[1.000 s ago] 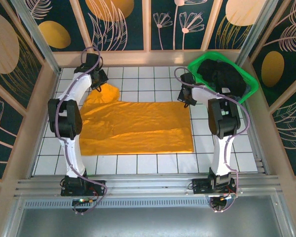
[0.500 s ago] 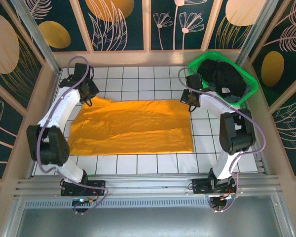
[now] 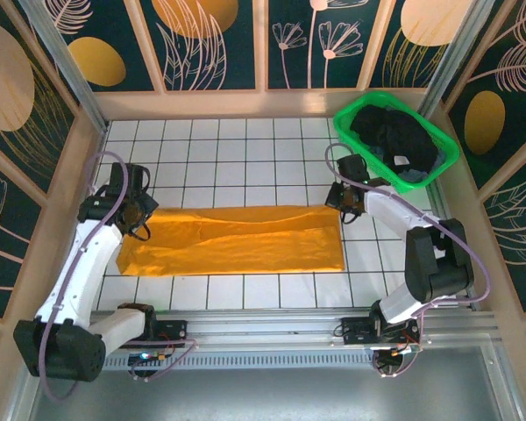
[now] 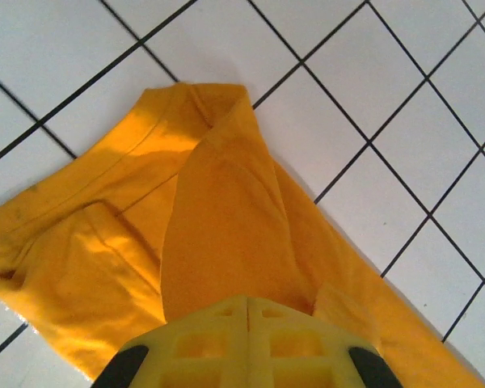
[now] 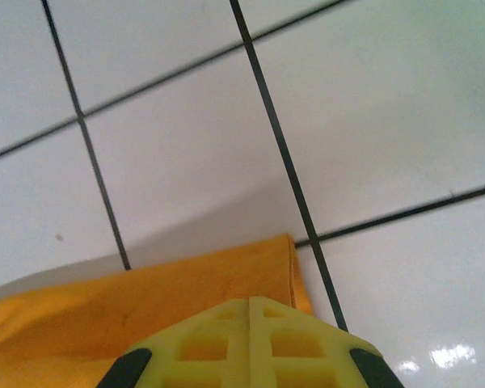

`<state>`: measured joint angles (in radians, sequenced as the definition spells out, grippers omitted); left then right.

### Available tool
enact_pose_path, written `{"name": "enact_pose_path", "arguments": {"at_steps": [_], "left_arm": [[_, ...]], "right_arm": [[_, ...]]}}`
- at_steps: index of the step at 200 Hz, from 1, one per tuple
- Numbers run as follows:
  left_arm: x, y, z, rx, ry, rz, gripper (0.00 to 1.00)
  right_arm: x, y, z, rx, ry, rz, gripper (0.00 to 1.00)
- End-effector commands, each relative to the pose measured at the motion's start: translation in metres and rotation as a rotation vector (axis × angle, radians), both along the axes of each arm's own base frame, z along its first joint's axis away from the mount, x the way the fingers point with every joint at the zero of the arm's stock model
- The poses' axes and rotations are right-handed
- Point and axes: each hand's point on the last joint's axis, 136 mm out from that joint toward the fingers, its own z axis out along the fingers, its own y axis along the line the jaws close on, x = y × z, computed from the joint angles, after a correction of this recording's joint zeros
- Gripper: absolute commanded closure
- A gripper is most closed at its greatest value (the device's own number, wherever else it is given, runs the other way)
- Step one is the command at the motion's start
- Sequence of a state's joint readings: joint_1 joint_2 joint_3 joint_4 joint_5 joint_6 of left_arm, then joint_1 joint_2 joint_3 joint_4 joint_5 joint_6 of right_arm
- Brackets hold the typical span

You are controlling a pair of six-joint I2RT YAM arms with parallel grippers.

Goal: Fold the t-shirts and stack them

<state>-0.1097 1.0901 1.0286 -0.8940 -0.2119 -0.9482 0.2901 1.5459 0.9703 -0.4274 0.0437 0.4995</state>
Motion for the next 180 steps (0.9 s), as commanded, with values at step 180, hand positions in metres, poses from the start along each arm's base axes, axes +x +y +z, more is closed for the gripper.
{"name": "enact_pose_path", "arguments": {"at_steps": [180], "left_arm": [[-0.1,0.01,-0.099,-0.042,0.28,0.166,0.91]], "right_arm": [[-0.062,-0.009,-0.028,0.003,0.179,-0.056,0.75]]}}
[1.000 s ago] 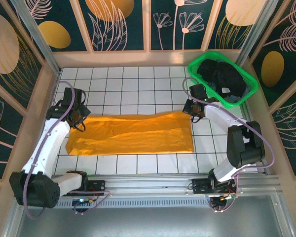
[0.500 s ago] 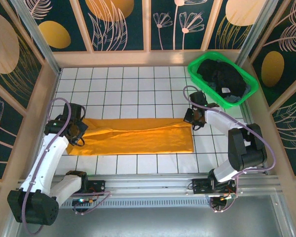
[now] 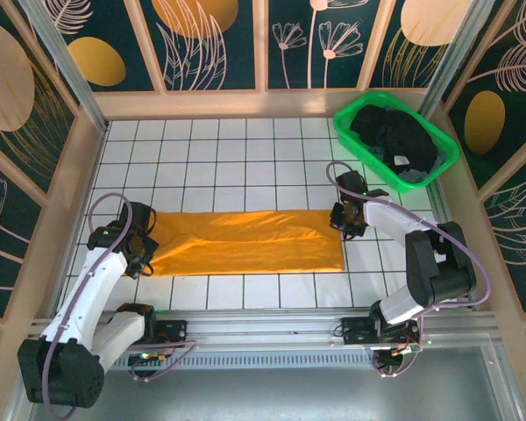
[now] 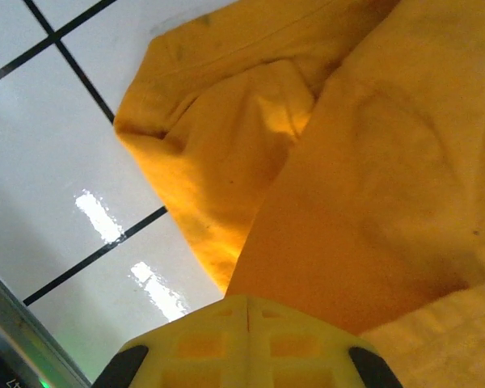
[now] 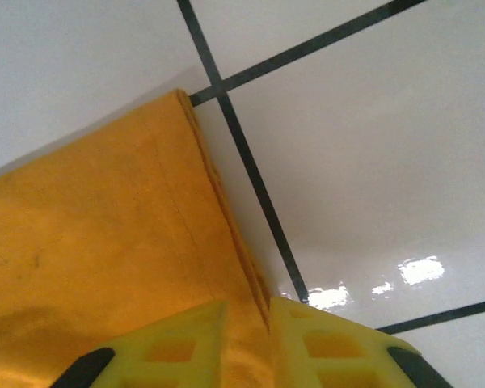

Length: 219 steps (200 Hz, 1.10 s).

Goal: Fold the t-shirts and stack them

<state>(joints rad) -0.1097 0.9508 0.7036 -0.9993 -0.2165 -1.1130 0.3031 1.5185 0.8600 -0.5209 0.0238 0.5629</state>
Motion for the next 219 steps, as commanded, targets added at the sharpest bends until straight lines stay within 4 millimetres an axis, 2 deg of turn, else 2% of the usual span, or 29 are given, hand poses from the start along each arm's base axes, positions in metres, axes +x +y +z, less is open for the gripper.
{"name": "enact_pose_path", "arguments": {"at_steps": [1,15,28,49,67,92,96,119,146,170,196,219], "left_arm": [[-0.008,-0.001,-0.007,-0.015,0.02,0.015,0.91],[-0.006,-0.003,-0.005,-0.023,0.011,0.014,0.78],[0.0,-0.002,0.004,-0.017,-0.014,0.011,0.71],[0.018,0.005,0.029,0.031,-0.075,0.012,0.69],[0.041,0.008,0.048,0.068,-0.125,-0.005,0.67],[0.079,0.001,0.048,0.051,-0.149,-0.033,0.67],[0.092,-0.003,0.048,0.037,-0.182,-0.04,0.68],[0.125,-0.014,0.021,-0.009,-0.162,-0.071,0.71],[0.141,-0.013,-0.029,-0.082,-0.083,-0.083,0.78],[0.136,0.014,-0.061,-0.063,0.01,-0.045,0.84],[0.126,0.052,-0.07,0.035,0.085,-0.015,0.85],[0.113,0.077,-0.083,0.047,0.133,0.032,0.85]], "right_arm": [[-0.008,0.0,0.009,0.012,0.0,-0.019,0.74],[-0.007,0.0,0.013,0.016,-0.011,-0.025,0.69],[-0.004,0.001,0.018,0.023,-0.026,-0.027,0.68],[0.002,0.005,0.024,0.032,-0.05,-0.025,0.69],[0.009,0.013,0.028,0.054,-0.076,-0.008,0.72],[0.018,0.037,0.025,0.121,-0.085,0.037,0.76],[0.019,0.04,0.023,0.129,-0.081,0.043,0.77],[0.024,0.05,0.006,0.146,-0.039,0.039,0.79],[0.032,0.043,-0.016,0.12,0.014,-0.005,0.8],[0.037,0.033,-0.034,0.069,0.087,-0.04,0.81],[0.036,0.02,-0.048,0.001,0.161,-0.085,0.81],[0.038,0.012,-0.055,-0.019,0.191,-0.115,0.82]]}}
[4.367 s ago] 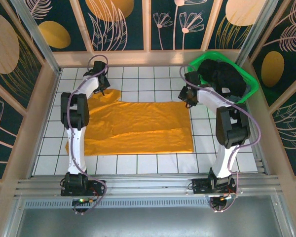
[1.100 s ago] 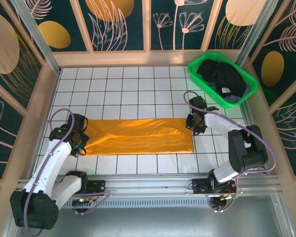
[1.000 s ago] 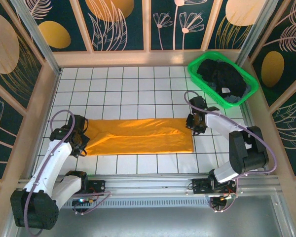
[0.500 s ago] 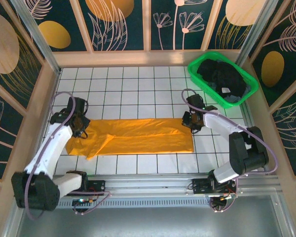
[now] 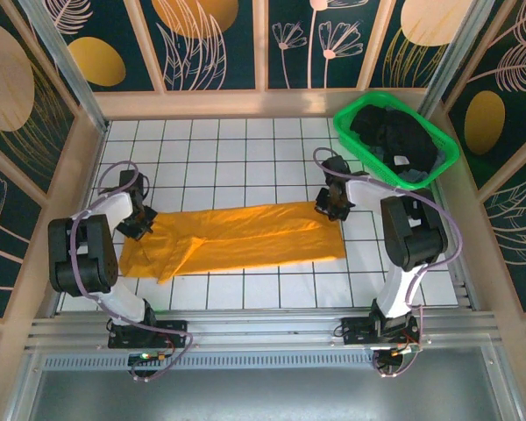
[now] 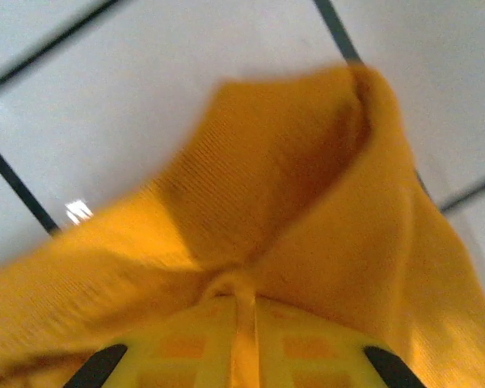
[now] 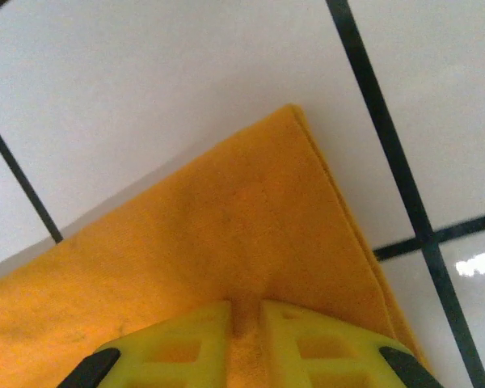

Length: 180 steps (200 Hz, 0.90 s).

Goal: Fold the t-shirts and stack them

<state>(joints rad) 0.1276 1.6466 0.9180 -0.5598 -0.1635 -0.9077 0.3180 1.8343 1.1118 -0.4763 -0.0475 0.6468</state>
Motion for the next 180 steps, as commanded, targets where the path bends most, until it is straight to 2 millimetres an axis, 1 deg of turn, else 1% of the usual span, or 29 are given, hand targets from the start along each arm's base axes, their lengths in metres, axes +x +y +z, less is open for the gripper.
{"name": "enact_pose_path", "arguments": {"at_steps": [1,14,26,30,51,58,59,61,85,102,121,128,137,144,151,158,168,172,174,180], "left_arm": [[-0.012,0.028,-0.012,0.055,0.054,0.002,0.85],[-0.015,0.036,-0.017,0.05,0.067,0.022,0.85],[-0.009,0.04,-0.016,0.043,0.05,0.032,0.85],[-0.01,0.04,-0.023,0.032,0.069,0.03,0.85],[0.007,0.04,-0.022,0.011,0.04,0.023,0.86],[0.009,0.037,-0.026,-0.007,0.039,0.017,0.86],[0.018,0.039,-0.019,-0.004,0.014,0.015,0.86],[0.022,0.039,-0.018,-0.007,0.002,0.013,0.86],[0.058,0.03,-0.017,-0.084,-0.073,-0.032,0.86],[0.088,0.029,-0.013,-0.114,-0.123,-0.062,0.87],[0.116,0.039,0.004,-0.088,-0.161,-0.064,0.88],[0.123,0.042,0.014,-0.076,-0.176,-0.061,0.88],[0.131,0.044,0.032,-0.061,-0.216,-0.06,0.87],[0.134,0.043,0.05,-0.049,-0.258,-0.062,0.85],[0.136,0.041,0.067,-0.038,-0.302,-0.073,0.81],[0.135,0.035,0.082,-0.03,-0.338,-0.094,0.76],[0.129,0.023,0.097,-0.031,-0.369,-0.134,0.71],[0.128,0.016,0.098,-0.038,-0.375,-0.158,0.7],[0.127,0.012,0.105,-0.039,-0.395,-0.175,0.69],[0.125,-0.003,0.111,-0.061,-0.424,-0.228,0.66]], "right_arm": [[-0.024,-0.027,-0.031,-0.099,0.151,-0.064,0.82],[-0.023,-0.028,-0.034,-0.098,0.16,-0.074,0.82],[-0.019,-0.028,-0.034,-0.099,0.16,-0.072,0.82],[-0.018,-0.027,-0.034,-0.097,0.16,-0.072,0.82],[-0.009,-0.026,-0.034,-0.096,0.157,-0.072,0.82],[-0.005,-0.026,-0.034,-0.095,0.154,-0.073,0.82],[-0.004,-0.026,-0.034,-0.094,0.154,-0.073,0.82],[-0.003,-0.026,-0.034,-0.094,0.154,-0.074,0.82],[0.015,-0.026,-0.035,-0.075,0.146,-0.089,0.82],[0.037,-0.029,-0.034,-0.054,0.125,-0.103,0.81],[0.067,-0.025,-0.031,0.001,0.087,-0.09,0.81],[0.081,-0.021,-0.024,0.015,0.055,-0.067,0.8],[0.097,-0.014,-0.009,0.029,-0.004,-0.024,0.79],[0.109,-0.008,0.006,0.035,-0.059,0.011,0.76],[0.118,-0.002,0.024,0.039,-0.117,0.046,0.73],[0.125,0.005,0.042,0.048,-0.179,0.08,0.7],[0.129,0.016,0.065,0.053,-0.25,0.134,0.65],[0.129,0.021,0.074,0.055,-0.274,0.154,0.63],[0.129,0.024,0.078,0.058,-0.285,0.164,0.63],[0.127,0.032,0.088,0.071,-0.314,0.196,0.61]]}}
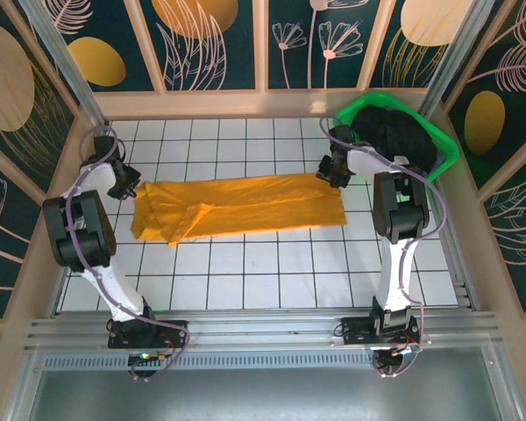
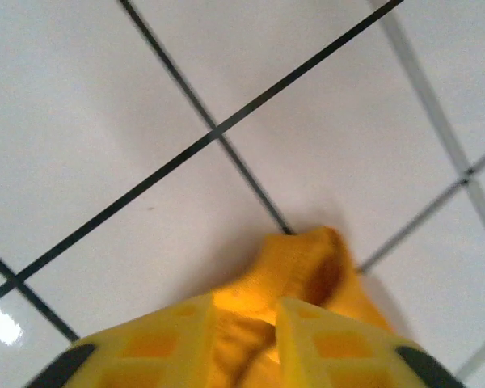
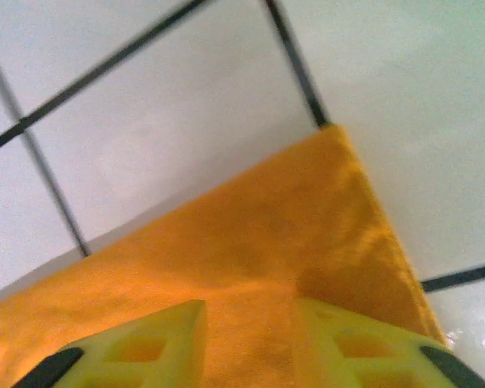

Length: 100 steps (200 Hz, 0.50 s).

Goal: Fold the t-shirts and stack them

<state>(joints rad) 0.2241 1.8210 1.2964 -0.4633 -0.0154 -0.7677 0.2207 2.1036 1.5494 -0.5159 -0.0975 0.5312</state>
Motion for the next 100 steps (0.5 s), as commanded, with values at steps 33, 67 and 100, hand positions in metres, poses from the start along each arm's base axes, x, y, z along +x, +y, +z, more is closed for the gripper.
{"name": "enact_pose_path", "arguments": {"at_steps": [33,67,100], "left_arm": [[-0.015,-0.136,0.036,-0.17,-0.209,-0.493,0.61],[-0.029,-0.167,0.005,-0.212,-0.169,-0.62,0.61],[-0.039,-0.173,-0.023,-0.218,-0.11,-0.668,0.61]], "right_arm": [[-0.021,0.091,0.091,0.189,-0.242,0.341,0.54],[-0.051,0.118,0.097,0.304,-0.225,0.398,0.52],[-0.064,0.123,0.097,0.332,-0.209,0.401,0.51]]}}
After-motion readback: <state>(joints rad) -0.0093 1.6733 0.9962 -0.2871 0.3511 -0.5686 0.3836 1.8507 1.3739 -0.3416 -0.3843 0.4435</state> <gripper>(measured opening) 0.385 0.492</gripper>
